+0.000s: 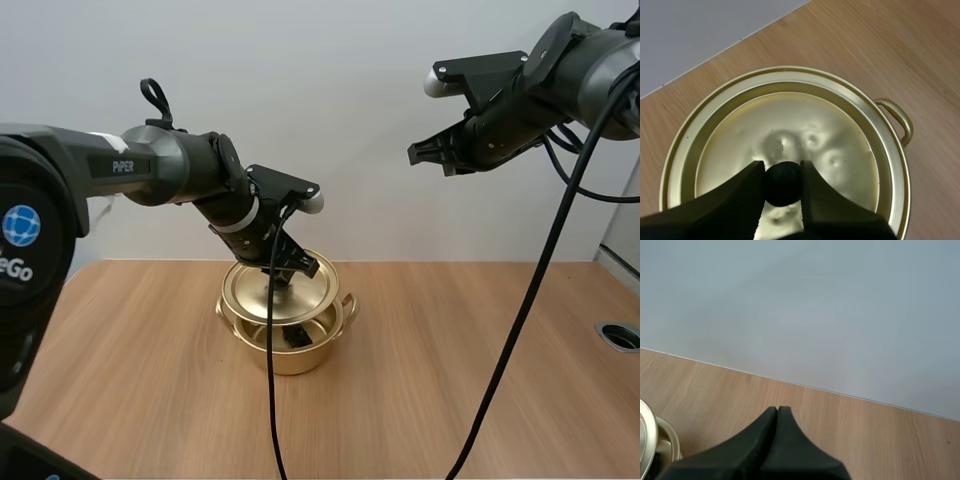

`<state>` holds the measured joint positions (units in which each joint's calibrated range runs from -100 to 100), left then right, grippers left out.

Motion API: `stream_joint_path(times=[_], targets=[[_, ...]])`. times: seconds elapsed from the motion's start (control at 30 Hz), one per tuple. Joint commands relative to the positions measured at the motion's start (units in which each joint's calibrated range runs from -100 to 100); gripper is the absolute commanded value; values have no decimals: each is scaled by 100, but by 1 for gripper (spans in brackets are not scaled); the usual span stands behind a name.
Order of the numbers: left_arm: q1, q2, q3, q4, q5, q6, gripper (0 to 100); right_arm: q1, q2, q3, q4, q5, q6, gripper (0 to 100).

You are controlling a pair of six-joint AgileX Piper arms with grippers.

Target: Open the pot, put the car inside, and close it

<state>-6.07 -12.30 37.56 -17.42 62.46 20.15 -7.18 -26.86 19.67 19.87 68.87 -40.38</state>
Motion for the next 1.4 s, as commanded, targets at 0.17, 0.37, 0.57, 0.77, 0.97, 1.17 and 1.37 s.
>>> stream_joint_path(times=[0.17, 0.37, 0.57, 0.77, 0.97, 1.17, 1.37], targets=[[2, 273, 25, -156, -18, 80, 0, 0, 1, -7, -1, -4, -15, 0], [2, 417, 25, -156, -18, 103, 0, 0, 1, -7, -1, -4, -15, 0], [2, 585, 25, -156, -18, 103, 0, 0, 1, -7, -1, -4, -15, 0], [2, 768, 25, -156, 80, 103, 0, 0, 1, -7, -1, -4, -15, 0], [2, 789, 25, -156, 44, 103, 4, 0, 1, -7, -1, 13, -17, 0], [2, 789, 25, -167, 68, 84, 63, 0, 1, -7, -1, 33, -17, 0], [2, 761, 12, -180, 126, 84, 77, 0, 1, -7, -1, 33, -17, 0]])
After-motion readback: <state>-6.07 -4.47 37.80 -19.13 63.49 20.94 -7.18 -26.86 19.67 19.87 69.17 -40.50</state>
